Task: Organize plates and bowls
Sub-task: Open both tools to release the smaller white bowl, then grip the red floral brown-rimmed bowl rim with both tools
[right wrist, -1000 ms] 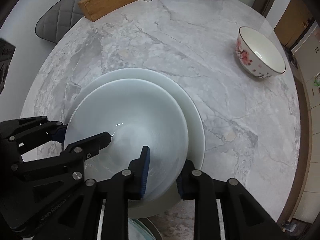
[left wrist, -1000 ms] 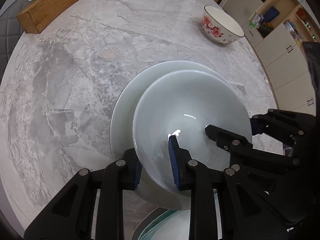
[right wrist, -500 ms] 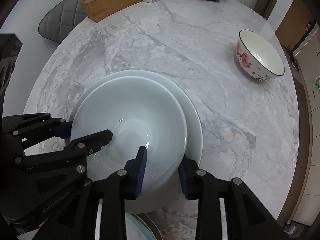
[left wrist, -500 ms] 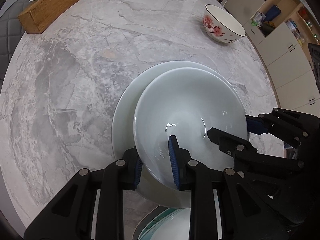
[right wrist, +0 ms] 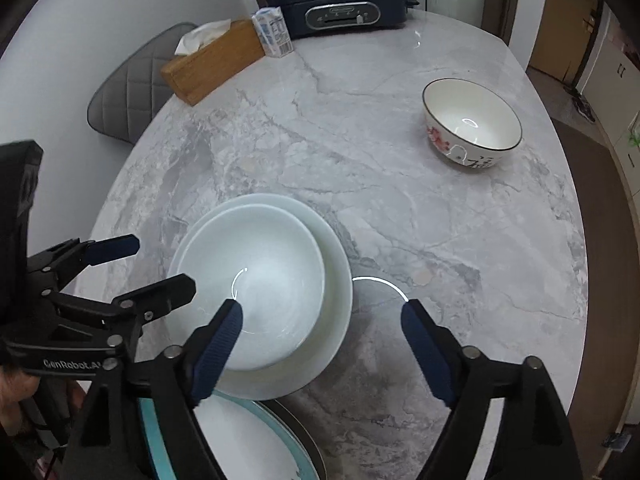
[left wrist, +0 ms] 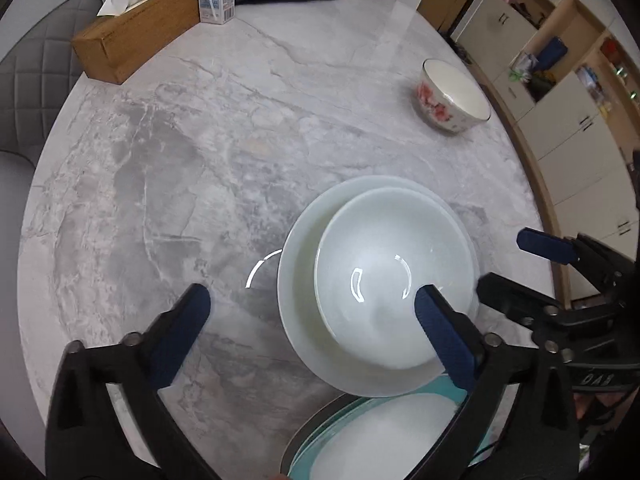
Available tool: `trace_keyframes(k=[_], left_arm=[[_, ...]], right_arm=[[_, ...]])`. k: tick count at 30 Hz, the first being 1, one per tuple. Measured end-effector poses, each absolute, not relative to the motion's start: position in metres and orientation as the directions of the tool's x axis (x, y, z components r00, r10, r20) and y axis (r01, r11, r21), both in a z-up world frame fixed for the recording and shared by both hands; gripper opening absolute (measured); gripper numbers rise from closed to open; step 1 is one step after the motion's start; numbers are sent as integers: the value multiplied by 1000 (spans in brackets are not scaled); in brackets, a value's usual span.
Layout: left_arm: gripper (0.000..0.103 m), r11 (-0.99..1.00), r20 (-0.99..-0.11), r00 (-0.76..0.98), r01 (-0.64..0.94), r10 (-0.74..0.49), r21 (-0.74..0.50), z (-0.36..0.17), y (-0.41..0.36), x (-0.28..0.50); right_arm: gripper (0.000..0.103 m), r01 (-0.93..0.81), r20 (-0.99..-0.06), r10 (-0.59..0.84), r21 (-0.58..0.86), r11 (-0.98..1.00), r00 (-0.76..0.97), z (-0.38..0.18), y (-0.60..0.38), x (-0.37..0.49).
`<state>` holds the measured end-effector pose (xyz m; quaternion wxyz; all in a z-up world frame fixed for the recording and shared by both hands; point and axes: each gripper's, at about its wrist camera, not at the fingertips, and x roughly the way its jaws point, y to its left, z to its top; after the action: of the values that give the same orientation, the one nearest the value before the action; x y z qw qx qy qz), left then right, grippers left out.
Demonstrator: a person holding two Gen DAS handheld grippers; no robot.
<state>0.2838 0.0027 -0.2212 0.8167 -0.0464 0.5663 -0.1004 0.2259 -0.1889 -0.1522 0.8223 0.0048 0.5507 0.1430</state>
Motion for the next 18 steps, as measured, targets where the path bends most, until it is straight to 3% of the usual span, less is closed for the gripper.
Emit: trace_keyframes(k=[5, 18], left_arm=[[103, 966, -868, 426, 142, -255, -214, -186, 0, 298], [103, 967, -903, 393, 243, -176, -83, -160, -78, 424]], right_arm=[[103, -160, -884, 240, 190, 969, 402, -135, -233, 232], [103, -65, -889, 132, 115, 991, 439, -118, -324, 298]])
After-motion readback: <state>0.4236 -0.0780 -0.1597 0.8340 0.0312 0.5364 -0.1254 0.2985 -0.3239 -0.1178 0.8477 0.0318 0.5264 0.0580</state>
